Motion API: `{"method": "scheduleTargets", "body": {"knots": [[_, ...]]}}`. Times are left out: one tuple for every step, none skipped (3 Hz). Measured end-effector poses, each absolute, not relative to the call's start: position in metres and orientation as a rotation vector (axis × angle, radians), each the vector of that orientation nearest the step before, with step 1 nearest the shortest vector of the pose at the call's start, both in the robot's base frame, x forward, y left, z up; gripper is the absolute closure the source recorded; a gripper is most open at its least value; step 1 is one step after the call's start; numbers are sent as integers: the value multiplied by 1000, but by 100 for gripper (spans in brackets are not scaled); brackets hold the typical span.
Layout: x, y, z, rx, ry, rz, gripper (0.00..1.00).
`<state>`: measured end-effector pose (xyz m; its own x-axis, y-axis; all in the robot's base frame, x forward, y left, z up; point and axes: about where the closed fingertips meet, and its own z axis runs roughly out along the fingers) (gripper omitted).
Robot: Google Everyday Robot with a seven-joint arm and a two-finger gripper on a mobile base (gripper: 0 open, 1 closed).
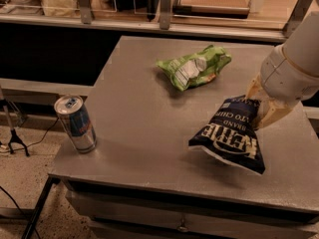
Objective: Pick blue chip bag
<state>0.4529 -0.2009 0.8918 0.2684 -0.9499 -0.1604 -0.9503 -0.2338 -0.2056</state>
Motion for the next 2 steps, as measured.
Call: {"method": "scheduleTargets", "body": {"knots": [[450,-196,926,-2244,1705,-59,100],[450,-195,931,-2238,1697,-68,100]]}}
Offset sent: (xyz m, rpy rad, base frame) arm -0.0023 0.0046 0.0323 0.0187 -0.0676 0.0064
